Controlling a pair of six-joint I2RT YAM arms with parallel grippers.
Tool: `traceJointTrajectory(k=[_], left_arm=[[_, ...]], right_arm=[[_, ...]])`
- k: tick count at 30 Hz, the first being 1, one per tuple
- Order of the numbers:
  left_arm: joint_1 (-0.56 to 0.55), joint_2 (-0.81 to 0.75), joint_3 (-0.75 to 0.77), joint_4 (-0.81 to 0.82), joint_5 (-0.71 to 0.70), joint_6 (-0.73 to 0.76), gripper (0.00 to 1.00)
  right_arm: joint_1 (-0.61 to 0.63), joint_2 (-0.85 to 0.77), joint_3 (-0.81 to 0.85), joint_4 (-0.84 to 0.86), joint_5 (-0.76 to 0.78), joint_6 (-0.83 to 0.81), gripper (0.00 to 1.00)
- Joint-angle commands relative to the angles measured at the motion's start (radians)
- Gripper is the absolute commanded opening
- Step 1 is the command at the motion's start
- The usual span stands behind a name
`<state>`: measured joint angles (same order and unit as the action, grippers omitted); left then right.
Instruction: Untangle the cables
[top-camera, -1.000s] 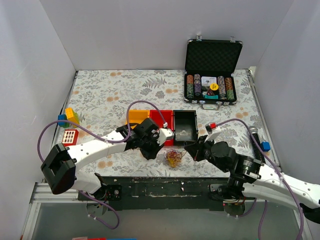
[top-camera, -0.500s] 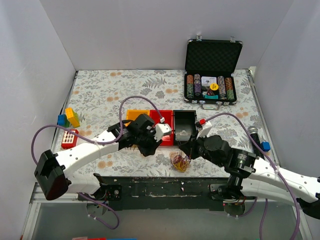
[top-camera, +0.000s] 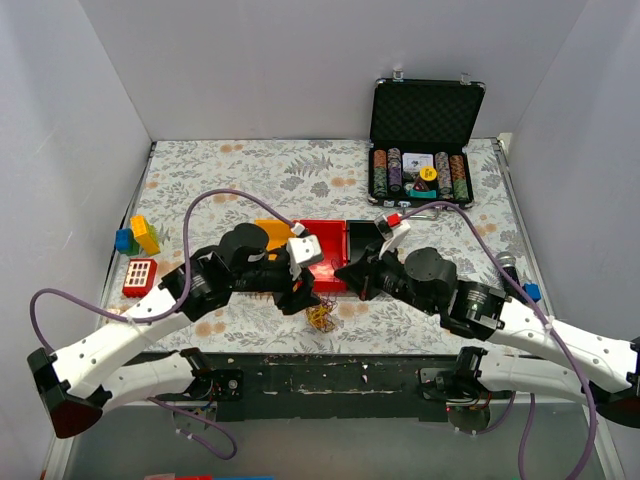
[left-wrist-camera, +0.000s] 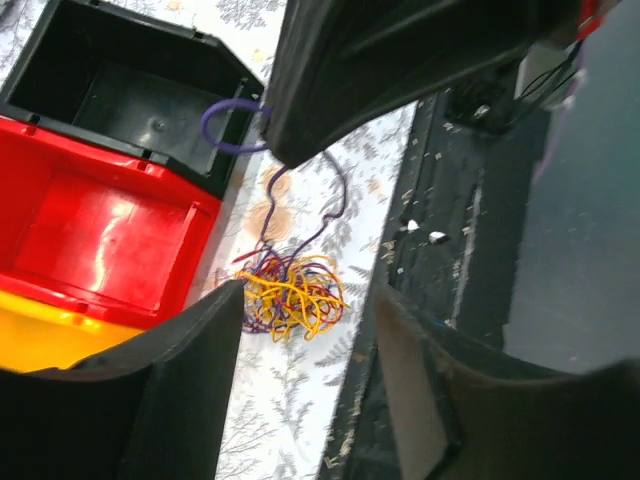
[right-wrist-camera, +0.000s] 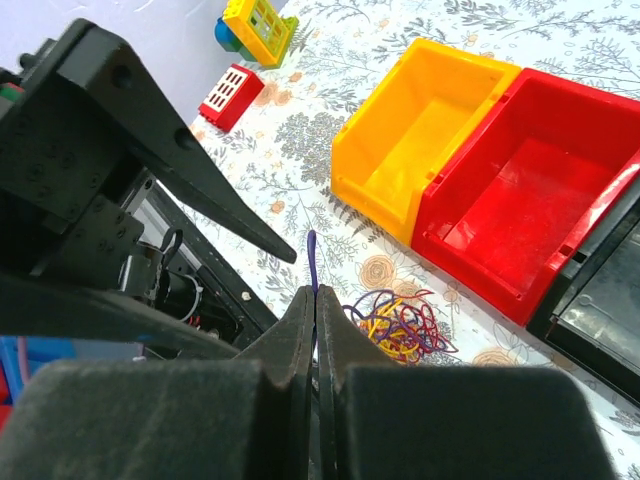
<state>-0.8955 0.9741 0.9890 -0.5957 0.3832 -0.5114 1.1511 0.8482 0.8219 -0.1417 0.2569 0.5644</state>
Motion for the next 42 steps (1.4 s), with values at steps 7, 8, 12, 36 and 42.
traceJointTrajectory(k=[7, 8, 12, 36, 42], left_arm=[[0.004, -0.011, -0.113, 0.158, 0.083, -0.071, 0.92], [0.004, 0.000, -0.115, 0.168, 0.080, -0.075, 0.92], [0.004, 0.011, -0.145, 0.249, 0.042, -0.102, 0.92], [0.004, 0.018, -0.122, 0.247, 0.083, -0.108, 0.00], [0.006, 0.008, -0.104, 0.226, 0.065, -0.088, 0.00]], right_arm=[[0.007, 0.072, 0.068, 0.172, -0.068, -0.018, 0.01], [0.010, 0.077, 0.071, 0.175, -0.071, -0.020, 0.01], [0.021, 0.075, 0.066, 0.208, -0.082, -0.009, 0.01], [0.035, -0.030, -0.013, 0.203, -0.010, 0.019, 0.35], [0.036, -0.167, -0.177, 0.052, 0.090, 0.097, 0.64]])
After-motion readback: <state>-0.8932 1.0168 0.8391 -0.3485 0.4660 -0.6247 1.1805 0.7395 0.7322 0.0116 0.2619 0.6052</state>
